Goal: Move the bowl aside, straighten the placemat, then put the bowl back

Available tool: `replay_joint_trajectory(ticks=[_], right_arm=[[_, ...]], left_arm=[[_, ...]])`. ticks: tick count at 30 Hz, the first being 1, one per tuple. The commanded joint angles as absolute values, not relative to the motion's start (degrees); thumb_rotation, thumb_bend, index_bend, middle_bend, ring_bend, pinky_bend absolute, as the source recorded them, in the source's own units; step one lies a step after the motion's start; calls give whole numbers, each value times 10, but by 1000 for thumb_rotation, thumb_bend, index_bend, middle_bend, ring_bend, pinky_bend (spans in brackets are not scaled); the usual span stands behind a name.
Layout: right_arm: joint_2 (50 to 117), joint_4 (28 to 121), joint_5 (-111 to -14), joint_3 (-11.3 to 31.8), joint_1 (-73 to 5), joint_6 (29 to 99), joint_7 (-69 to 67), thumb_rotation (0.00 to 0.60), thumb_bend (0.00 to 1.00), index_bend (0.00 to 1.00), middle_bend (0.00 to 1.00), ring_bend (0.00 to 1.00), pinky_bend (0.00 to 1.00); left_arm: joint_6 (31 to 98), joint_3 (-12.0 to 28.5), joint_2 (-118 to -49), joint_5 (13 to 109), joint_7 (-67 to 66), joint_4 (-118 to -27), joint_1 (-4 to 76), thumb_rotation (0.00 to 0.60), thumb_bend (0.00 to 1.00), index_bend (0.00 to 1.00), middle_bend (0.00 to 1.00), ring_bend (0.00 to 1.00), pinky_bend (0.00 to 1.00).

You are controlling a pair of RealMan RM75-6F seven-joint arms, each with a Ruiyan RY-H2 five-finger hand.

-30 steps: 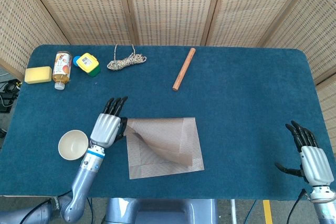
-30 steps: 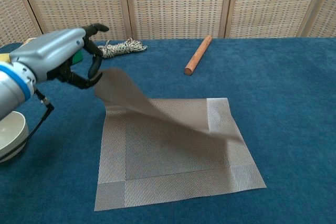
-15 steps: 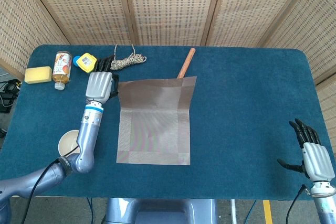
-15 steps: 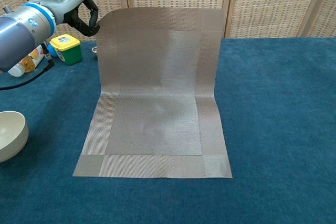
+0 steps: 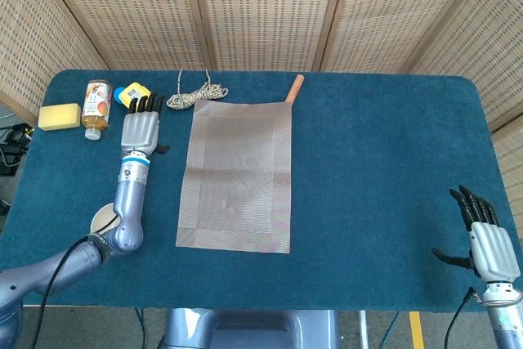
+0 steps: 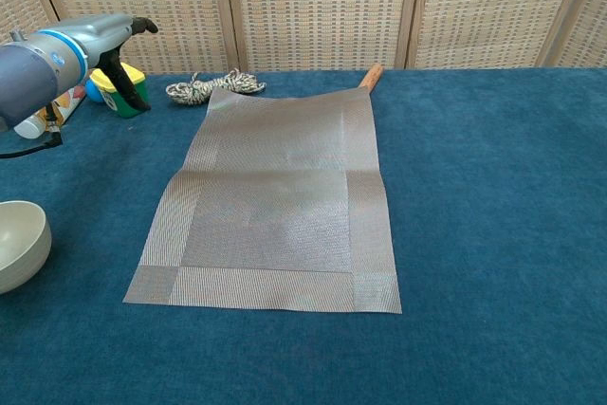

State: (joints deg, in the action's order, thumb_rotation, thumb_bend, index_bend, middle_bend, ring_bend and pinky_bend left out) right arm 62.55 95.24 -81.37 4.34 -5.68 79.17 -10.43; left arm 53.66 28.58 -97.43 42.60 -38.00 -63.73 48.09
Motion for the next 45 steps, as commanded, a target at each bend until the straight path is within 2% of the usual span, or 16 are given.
replay_joint_trajectory(ticks=[1, 8, 17, 25, 29, 34, 37, 45], right_arm=[[627, 953, -820, 41, -57, 793, -102, 600, 135, 5, 0, 0, 0], [630, 952, -827, 38, -57, 794, -102, 600, 119, 4, 0, 0, 0], [639, 946, -826, 37, -61, 787, -97, 600, 66, 4, 0, 0, 0], [652, 949, -849, 29, -60, 799, -73, 600, 65, 4, 0, 0, 0], [663, 952, -861, 22, -61, 801, -57, 600, 53, 3, 0, 0, 0], [691, 983, -874, 9, -70, 781, -13, 600, 42, 4, 0, 0, 0], [720, 1007, -886, 2, -79, 767, 21, 600, 42, 3, 0, 0, 0], [838, 1036, -882, 6, -114, 716, 137, 600, 43, 4, 0, 0, 0]], left_arm=[[552, 272, -952, 438, -359, -669, 463, 600, 142, 0, 0, 0, 0], [588, 215, -879, 518, -314, -774, 406, 600, 141, 33, 0, 0, 0], [731, 117, -801, 675, -224, -894, 290, 600, 77, 34, 0, 0, 0], [812, 19, -767, 751, -209, -959, 196, 600, 37, 16, 0, 0, 0], [853, -13, -762, 790, -210, -958, 162, 600, 37, 16, 0, 0, 0], [897, -28, -763, 829, -174, -939, 127, 600, 37, 16, 0, 0, 0], [909, -24, -758, 841, -153, -937, 120, 600, 37, 16, 0, 0, 0], [906, -16, -743, 848, -132, -943, 110, 600, 37, 16, 0, 0, 0]])
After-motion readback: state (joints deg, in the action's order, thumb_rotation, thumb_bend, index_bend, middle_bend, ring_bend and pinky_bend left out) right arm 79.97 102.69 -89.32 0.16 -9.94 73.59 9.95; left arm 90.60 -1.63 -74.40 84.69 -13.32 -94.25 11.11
